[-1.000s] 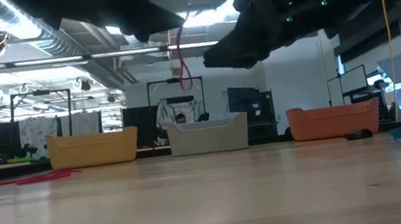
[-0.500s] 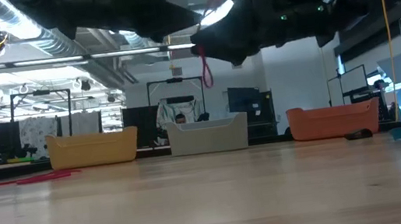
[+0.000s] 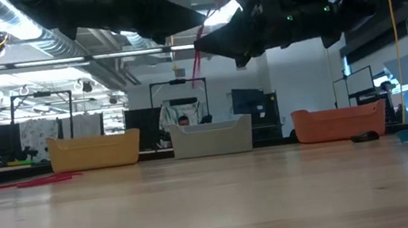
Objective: Sort rubber bands into baskets
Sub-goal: Put the red rubber band into the orange bin
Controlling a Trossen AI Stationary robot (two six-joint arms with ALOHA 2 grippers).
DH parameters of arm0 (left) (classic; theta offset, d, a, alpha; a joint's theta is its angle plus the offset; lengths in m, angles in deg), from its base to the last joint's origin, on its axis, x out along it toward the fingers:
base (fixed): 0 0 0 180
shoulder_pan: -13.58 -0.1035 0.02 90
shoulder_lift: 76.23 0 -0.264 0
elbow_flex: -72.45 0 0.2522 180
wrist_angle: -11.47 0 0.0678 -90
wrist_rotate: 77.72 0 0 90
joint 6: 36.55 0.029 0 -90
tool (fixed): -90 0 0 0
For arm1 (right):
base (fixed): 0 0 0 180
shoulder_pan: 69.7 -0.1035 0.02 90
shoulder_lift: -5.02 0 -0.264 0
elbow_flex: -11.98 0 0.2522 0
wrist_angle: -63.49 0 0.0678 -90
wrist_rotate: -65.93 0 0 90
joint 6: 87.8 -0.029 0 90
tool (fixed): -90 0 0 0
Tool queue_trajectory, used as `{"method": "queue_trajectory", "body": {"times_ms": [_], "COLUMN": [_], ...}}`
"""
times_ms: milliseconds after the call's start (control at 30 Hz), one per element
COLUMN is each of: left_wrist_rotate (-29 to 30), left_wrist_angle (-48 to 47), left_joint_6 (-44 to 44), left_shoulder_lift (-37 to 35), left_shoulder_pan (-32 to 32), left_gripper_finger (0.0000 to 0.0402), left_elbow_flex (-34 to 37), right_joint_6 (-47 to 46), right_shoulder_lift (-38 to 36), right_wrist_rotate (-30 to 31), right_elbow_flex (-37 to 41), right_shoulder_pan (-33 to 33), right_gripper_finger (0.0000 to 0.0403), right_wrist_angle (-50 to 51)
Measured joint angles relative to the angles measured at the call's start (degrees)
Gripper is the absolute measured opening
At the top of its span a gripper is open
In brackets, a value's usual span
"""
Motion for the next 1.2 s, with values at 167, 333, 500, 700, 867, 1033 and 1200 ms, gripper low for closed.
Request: {"method": "queue_trajectory", "body": {"times_ms": [167,333,500,700,867,1033,1200], "left_wrist_rotate": [0.1,0.2,0.2,0.3,0.3,0.3,0.3], "left_wrist_angle": [0.0,-5.8,-15.4,-20.7,-20.8,-20.6,-20.2], "left_joint_6": [-1.2,-0.5,-0.5,-1.6,-2.5,-2.1,-2.6], "left_shoulder_lift": [-0.1,-2.7,-6.5,-7.8,-7.4,-7.4,-7.4], "left_shoulder_pan": [-0.2,-1.4,-3.7,-5.3,-5.5,-5.5,-5.5], "left_gripper_finger": [0.0037,0.0100,0.0132,0.0136,0.0136,0.0136,0.0136], "left_elbow_flex": [0.0,-0.9,-1.1,-1.1,-1.0,-1.0,-1.0], "right_joint_6": [0.6,3.4,6.2,10.5,11.6,11.7,11.7], "right_shoulder_lift": [-0.7,-6.4,-16.5,-29.5,-37.5,-40.5,-39.6], "right_wrist_rotate": [3.0,7.6,17.3,36.1,44.4,47.0,44.9], "right_elbow_flex": [0.0,0.0,0.0,0.0,0.0,0.0,0.0], "right_shoulder_pan": [0.0,0.0,0.0,0.5,3.7,12.5,23.7], "right_gripper_finger": [0.0010,0.0004,0.0003,0.0002,0.0001,0.0001,0.0001], "right_wrist_angle": [0.9,8.1,20.8,39.0,51.7,59.4,63.6]}}
